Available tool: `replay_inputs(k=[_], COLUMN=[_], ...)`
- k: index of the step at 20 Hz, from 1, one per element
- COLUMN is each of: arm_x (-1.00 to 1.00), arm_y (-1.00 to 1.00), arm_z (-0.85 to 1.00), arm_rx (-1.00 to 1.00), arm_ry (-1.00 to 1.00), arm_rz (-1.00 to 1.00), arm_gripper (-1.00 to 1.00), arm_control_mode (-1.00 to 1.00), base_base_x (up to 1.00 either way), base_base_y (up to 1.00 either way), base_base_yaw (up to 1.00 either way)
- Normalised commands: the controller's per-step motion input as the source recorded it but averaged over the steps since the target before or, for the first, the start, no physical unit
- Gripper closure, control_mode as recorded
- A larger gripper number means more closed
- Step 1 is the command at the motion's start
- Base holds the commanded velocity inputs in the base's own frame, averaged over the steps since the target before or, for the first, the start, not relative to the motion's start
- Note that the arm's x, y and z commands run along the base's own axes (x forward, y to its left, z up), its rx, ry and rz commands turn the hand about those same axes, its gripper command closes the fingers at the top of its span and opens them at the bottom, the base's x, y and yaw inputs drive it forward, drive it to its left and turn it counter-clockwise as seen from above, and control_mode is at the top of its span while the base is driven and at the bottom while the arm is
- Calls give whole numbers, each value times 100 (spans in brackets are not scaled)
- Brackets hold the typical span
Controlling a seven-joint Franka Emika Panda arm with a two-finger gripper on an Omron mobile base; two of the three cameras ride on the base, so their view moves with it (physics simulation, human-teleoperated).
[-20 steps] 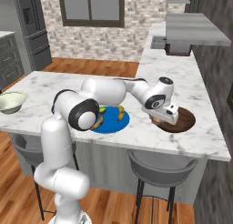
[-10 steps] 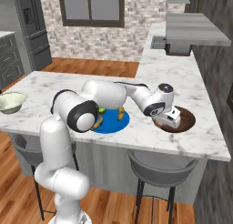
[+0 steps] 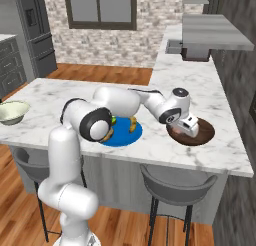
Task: Take the fruits from the plate on the dining counter and place two fruits in each bowl.
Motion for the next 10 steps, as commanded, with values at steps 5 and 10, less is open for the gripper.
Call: replay_inputs(k=[5, 10], arm_x=[10, 3], arm_y=[-14, -15], arm_z=[-37, -17], arm_rx=[0, 0], arm_ry=[0, 1], arm_rz=[0, 0], arm_gripper=[100, -100], arm_control_mode=[-100, -100], base_base_x=[0, 0], base_base_y=[0, 0], base_base_yaw=[0, 0])
